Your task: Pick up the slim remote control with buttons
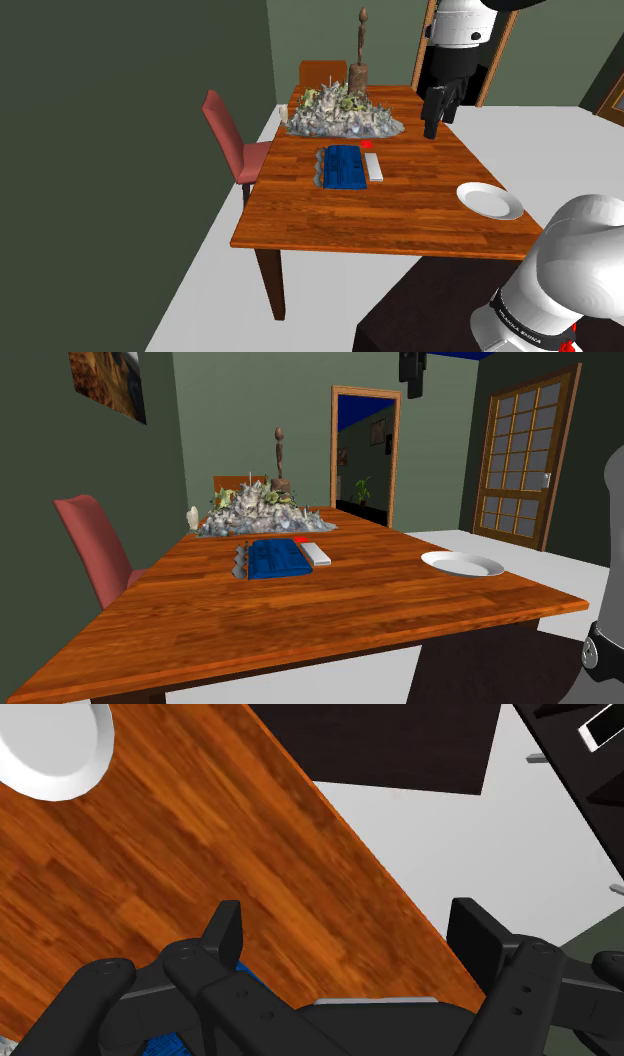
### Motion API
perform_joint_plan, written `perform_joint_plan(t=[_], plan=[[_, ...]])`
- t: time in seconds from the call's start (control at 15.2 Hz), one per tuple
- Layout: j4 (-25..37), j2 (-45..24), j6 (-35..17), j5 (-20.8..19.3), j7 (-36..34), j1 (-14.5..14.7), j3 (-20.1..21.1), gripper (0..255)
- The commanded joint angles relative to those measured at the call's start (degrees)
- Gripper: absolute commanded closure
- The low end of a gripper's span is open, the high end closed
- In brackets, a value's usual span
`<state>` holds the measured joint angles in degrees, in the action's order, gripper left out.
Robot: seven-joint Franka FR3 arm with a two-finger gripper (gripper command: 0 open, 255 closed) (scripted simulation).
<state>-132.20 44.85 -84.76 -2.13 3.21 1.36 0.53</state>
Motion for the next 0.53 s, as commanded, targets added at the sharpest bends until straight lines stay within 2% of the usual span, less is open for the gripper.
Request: perform_joint_plan(t=[0.0,0.46], plan=[[0.0,0.0,0.0,0.0,0.0,0.0,0.0,0],[-1.1,-10.9,-12.4,-0.5,-4.6,-3.1,-1.2,0]])
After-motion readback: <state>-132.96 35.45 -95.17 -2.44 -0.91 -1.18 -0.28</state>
